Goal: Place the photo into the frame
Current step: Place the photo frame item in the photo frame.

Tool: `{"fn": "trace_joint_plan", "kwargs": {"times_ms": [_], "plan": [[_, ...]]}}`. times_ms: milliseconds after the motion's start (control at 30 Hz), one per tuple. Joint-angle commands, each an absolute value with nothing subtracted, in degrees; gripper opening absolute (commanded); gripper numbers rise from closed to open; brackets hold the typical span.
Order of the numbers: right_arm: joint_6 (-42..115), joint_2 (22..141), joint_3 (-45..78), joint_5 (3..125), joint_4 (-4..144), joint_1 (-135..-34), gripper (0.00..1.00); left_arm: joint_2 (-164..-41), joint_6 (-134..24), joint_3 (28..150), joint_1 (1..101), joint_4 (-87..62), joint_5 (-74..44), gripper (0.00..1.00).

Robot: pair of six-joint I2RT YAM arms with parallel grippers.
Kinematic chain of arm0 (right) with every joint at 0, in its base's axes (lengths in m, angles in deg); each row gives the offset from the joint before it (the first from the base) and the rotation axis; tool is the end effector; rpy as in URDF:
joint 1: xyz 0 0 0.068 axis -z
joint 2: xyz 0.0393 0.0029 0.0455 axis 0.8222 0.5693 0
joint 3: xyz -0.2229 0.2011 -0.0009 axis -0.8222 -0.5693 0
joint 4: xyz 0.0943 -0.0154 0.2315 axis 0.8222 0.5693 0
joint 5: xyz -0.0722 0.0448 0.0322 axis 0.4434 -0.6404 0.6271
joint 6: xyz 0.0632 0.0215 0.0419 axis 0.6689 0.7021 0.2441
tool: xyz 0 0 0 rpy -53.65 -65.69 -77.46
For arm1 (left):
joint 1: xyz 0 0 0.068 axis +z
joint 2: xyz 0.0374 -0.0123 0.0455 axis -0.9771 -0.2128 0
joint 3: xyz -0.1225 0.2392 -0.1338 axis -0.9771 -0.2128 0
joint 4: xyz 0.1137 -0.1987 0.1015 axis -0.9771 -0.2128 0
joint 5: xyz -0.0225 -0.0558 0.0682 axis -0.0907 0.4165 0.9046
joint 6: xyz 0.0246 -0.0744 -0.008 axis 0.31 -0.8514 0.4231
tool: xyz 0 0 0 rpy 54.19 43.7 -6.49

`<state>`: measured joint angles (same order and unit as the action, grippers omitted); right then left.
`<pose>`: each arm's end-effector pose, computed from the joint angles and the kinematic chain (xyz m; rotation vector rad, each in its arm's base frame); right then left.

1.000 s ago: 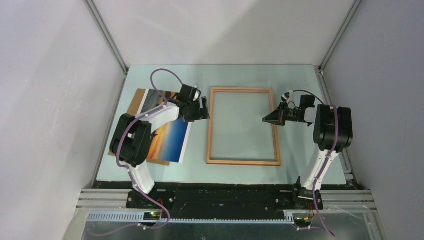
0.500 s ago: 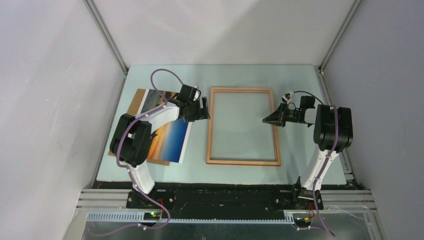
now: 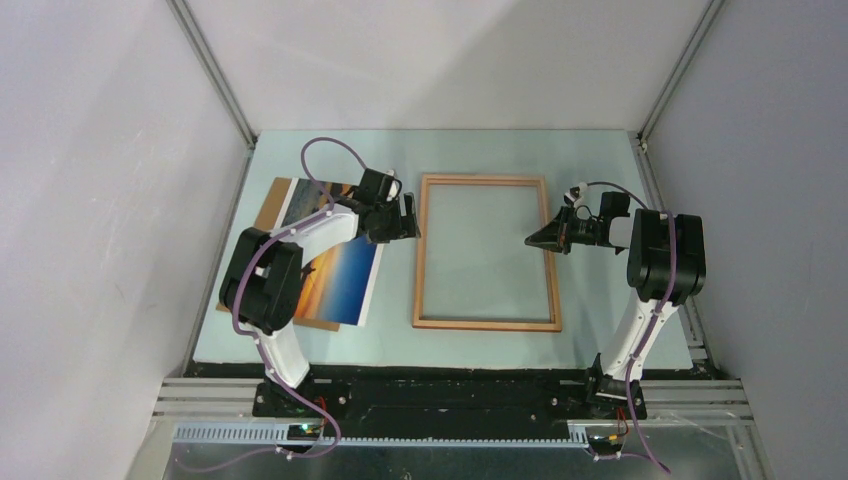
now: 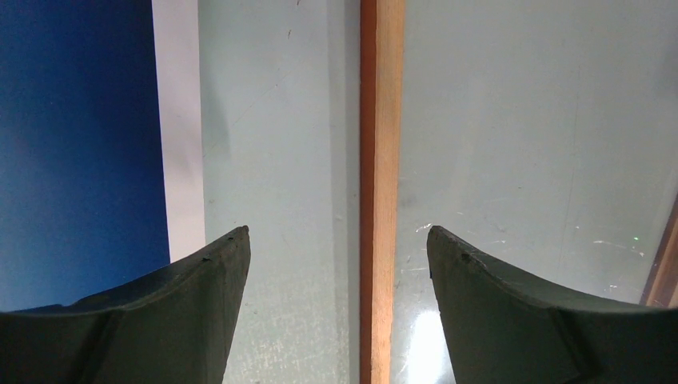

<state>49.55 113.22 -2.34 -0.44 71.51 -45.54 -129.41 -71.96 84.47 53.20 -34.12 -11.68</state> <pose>0.3700 0.0017 0.1422 0.1211 2.2514 1.6582 0.3537 -0.1673 0.2026 -0.0519 2.5719 -0.4684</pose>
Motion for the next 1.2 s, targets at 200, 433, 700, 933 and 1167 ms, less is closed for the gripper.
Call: {"fn": "trace_joint_plan", "kwargs": {"times_ms": [200,433,700,933,1167], "plan": [[49.7,112.6,-2.4,-0.5,70.5,-46.2,0.00,-126.3,-71.1,85.9,53.4,-32.6,-12.2,0.86],[50.3,113.0,-2.4,-0.2,70.1,-46.5,0.00,-127.1,-71.3,86.1,53.2,-32.6,-12.6,0.86],[49.8,113.5,-1.8,-0.1,71.5,-46.5,0.00,-128.0,-71.4,86.7,53.0,-32.6,-13.3,0.86],[49.6,113.8,-1.4,-0.4,72.8,-46.5,0.00,-128.6,-71.4,86.9,52.6,-32.6,-13.3,0.86],[50.1,114.4,-1.3,-0.8,72.8,-46.6,0.00,-129.0,-71.4,86.9,52.1,-32.6,-13.1,0.86]]}}
